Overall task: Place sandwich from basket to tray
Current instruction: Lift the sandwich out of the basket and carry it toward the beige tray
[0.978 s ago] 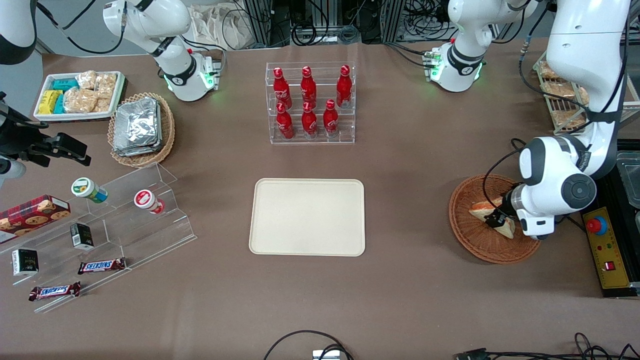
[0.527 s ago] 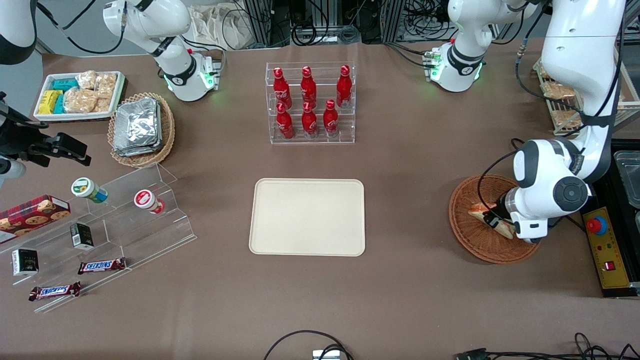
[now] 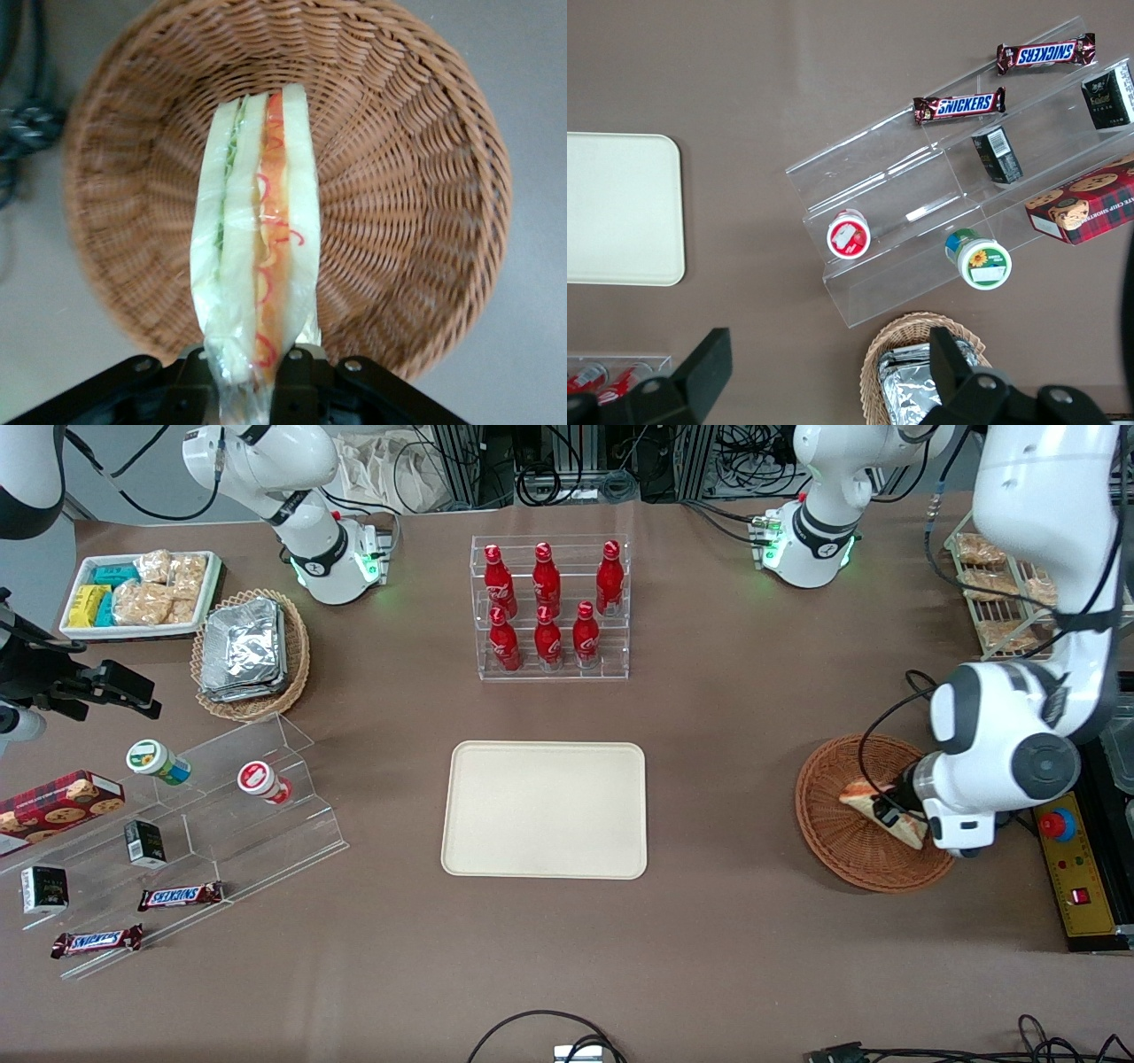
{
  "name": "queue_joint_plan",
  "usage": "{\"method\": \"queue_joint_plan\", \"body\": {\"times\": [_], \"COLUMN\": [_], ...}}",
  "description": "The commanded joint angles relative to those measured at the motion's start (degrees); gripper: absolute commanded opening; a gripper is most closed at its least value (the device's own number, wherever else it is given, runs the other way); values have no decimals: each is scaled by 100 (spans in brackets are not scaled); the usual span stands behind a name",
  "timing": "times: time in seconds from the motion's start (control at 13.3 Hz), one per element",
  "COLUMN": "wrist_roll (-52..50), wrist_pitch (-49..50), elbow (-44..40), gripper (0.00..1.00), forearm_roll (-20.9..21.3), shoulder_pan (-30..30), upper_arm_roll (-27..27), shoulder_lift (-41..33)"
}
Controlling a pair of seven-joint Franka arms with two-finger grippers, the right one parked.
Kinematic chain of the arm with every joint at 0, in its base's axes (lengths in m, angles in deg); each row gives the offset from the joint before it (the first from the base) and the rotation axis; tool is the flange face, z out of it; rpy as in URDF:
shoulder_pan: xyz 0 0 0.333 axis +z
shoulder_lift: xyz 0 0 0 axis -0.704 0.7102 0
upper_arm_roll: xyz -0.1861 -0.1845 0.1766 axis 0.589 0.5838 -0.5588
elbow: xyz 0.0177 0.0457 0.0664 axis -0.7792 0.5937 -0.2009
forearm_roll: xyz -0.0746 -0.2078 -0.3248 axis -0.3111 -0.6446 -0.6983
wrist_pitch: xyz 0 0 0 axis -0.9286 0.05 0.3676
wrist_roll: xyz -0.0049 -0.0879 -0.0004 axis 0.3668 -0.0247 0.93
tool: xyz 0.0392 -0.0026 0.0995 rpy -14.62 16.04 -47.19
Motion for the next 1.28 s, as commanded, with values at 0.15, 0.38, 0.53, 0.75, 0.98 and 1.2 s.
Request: {"method": "queue_joint_plan", "body": {"times": [0.15, 0.38, 0.53, 0.75, 0.98, 1.2], "wrist_roll": [1032, 1649, 1563, 1221, 1045, 1018], "wrist_pitch": [1723, 1699, 1559, 1102, 313, -629], "elbow": [-1481, -1562, -1693, -2114, -2597, -2854], "gripper": [0, 8, 8, 2, 1, 1], "forearm_roll": [-182, -771, -763, -676, -420, -411], "shoulder_pan": [-42, -103, -313, -1077, -1622, -1922], "upper_arm_roll": [521, 1065, 1479, 1525, 1516, 1516], "shoulder_lift": [-58, -58, 143, 836, 1671, 2419]}}
